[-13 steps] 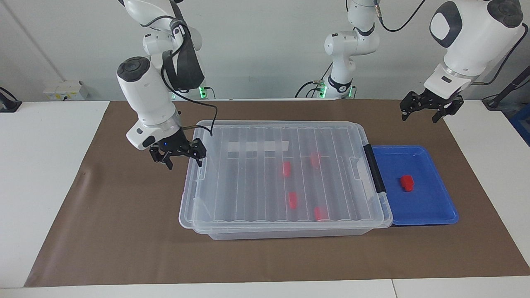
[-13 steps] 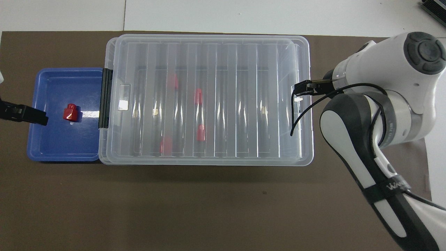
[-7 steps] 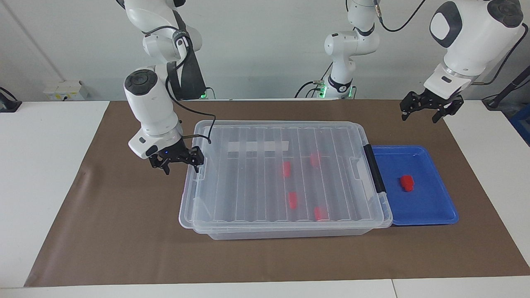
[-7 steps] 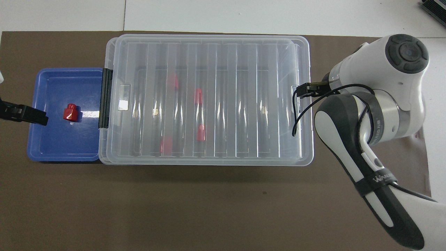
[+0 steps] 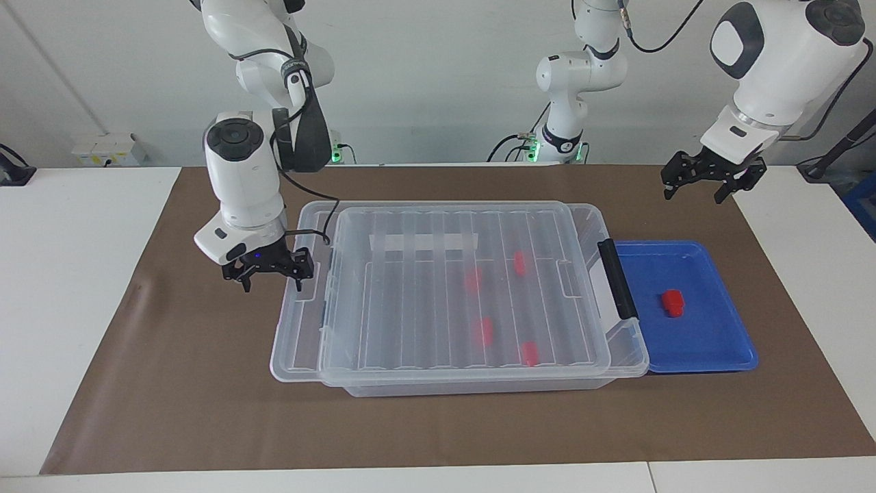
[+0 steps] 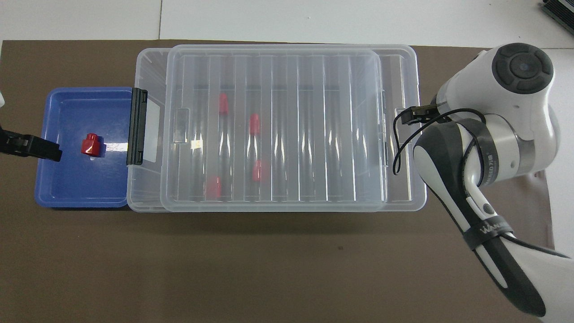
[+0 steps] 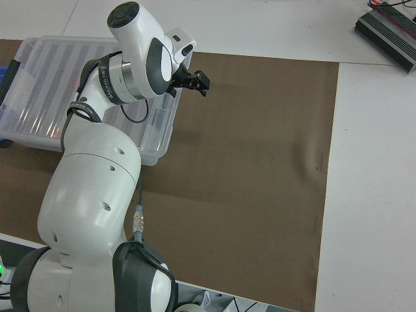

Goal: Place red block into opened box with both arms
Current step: 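Slide the clear lid toward the right arm to uncover the box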

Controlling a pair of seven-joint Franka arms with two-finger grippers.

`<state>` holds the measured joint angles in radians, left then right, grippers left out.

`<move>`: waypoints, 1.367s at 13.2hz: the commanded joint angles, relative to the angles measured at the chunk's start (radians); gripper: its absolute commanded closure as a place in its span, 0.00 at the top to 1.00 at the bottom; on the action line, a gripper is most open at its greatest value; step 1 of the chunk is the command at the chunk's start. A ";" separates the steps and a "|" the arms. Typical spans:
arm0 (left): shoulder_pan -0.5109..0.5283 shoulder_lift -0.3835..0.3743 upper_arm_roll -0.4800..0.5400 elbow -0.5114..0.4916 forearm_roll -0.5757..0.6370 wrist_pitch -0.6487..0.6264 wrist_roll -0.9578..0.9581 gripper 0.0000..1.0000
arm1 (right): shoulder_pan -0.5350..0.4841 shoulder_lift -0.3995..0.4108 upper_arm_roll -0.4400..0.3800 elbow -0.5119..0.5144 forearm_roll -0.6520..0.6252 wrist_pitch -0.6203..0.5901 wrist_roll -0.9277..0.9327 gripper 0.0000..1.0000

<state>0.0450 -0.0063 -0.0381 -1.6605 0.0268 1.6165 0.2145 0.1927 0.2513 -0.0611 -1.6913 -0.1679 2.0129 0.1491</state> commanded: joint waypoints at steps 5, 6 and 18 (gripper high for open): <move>0.001 -0.027 0.004 -0.028 -0.004 0.042 0.009 1.00 | -0.102 -0.009 0.004 0.009 -0.047 -0.057 -0.032 1.00; 0.004 -0.027 0.004 -0.033 -0.002 0.064 0.016 1.00 | -0.105 -0.012 0.004 0.009 -0.056 -0.065 -0.040 1.00; 0.078 0.049 0.006 -0.191 -0.013 0.409 0.003 1.00 | -0.176 -0.026 -0.003 0.010 -0.140 -0.137 -0.100 1.00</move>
<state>0.1134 0.0209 -0.0287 -1.8131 0.0268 1.9493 0.2148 0.0310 0.2408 -0.0674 -1.6752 -0.2761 1.8994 0.0675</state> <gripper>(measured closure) 0.000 0.000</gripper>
